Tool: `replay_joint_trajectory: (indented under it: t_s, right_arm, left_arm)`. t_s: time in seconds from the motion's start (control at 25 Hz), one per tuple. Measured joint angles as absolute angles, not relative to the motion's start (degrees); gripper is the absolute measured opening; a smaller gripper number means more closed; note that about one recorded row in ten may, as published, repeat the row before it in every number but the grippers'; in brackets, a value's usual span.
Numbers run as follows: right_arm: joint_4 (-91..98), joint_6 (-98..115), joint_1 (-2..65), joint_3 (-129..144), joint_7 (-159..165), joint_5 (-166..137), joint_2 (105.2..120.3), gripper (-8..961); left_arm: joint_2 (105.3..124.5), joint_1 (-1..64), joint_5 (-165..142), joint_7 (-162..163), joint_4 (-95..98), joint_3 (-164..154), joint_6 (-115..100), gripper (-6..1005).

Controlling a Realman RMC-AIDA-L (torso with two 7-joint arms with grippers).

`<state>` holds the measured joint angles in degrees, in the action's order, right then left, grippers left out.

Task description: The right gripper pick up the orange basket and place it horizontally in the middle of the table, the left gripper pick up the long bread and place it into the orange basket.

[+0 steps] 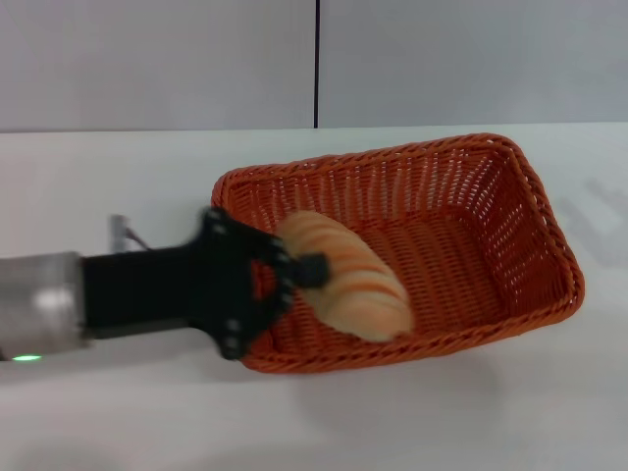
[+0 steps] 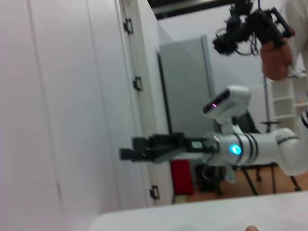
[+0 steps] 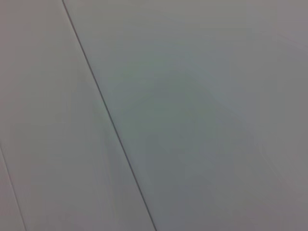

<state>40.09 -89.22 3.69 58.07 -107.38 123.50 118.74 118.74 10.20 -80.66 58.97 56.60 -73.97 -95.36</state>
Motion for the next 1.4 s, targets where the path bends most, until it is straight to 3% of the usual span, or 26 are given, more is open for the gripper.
replay_joint_trajectory:
  t_s: [0.64, 1.08, 1.32, 1.4]
  right_arm:
    - [38.75, -89.3, 3.71, 58.01, -107.72, 123.43, 118.66, 632]
    - [38.67, -88.91, 4.34, 57.38, -107.64, 122.11, 118.44, 632]
    - [38.68, -89.04, 5.13, 57.39, -107.49, 122.03, 118.05, 632]
    - [38.5, -88.88, 5.29, 57.39, -107.65, 121.98, 117.94, 632]
  left_arm:
    - [118.97, 16.49, -72.26, 58.53, 54.5, -92.6, -73.41, 73]
    - [118.05, 12.71, -69.06, 59.4, 51.35, -85.14, -72.18, 85]
    - [117.86, 7.54, -69.18, 59.54, 50.92, -73.02, -73.32, 270]
    - [117.79, 6.02, -69.18, 59.55, 50.11, -68.82, -74.38, 375]
